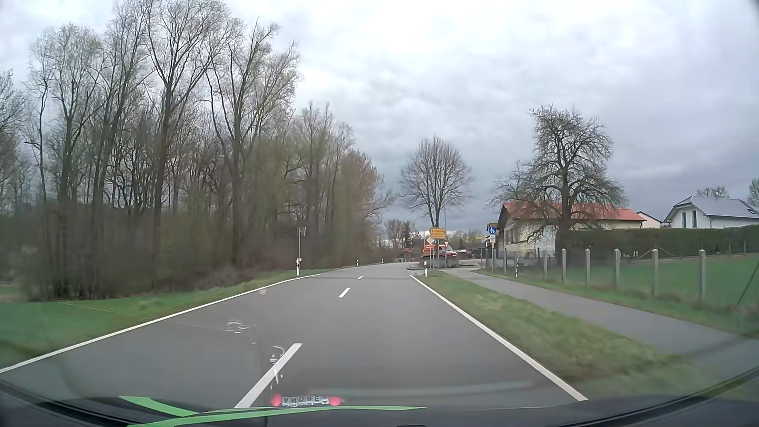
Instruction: Follow the waypoints while adhering to traffic rules and regulations
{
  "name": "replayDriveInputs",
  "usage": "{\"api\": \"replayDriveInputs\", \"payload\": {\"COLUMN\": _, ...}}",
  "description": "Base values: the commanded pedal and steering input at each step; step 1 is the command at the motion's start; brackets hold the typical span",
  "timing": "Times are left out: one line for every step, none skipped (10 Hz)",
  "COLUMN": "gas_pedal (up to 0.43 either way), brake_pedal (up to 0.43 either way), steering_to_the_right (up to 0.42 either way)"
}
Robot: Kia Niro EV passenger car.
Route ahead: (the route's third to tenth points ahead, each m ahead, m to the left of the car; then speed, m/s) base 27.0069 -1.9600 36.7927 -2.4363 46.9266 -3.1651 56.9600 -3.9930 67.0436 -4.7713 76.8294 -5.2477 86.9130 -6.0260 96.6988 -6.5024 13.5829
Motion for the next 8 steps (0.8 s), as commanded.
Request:
{"api": "replayDriveInputs", "payload": {"gas_pedal": 0.000, "brake_pedal": 0.000, "steering_to_the_right": 0.003}}
{"api": "replayDriveInputs", "payload": {"gas_pedal": 0.000, "brake_pedal": 0.000, "steering_to_the_right": 0.003}}
{"api": "replayDriveInputs", "payload": {"gas_pedal": 0.000, "brake_pedal": 0.000, "steering_to_the_right": 0.003}}
{"api": "replayDriveInputs", "payload": {"gas_pedal": 0.000, "brake_pedal": 0.000, "steering_to_the_right": 0.003}}
{"api": "replayDriveInputs", "payload": {"gas_pedal": 0.000, "brake_pedal": 0.000, "steering_to_the_right": 0.003}}
{"api": "replayDriveInputs", "payload": {"gas_pedal": 0.000, "brake_pedal": 0.000, "steering_to_the_right": 0.003}}
{"api": "replayDriveInputs", "payload": {"gas_pedal": 0.000, "brake_pedal": 0.000, "steering_to_the_right": 0.004}}
{"api": "replayDriveInputs", "payload": {"gas_pedal": 0.000, "brake_pedal": 0.000, "steering_to_the_right": 0.004}}
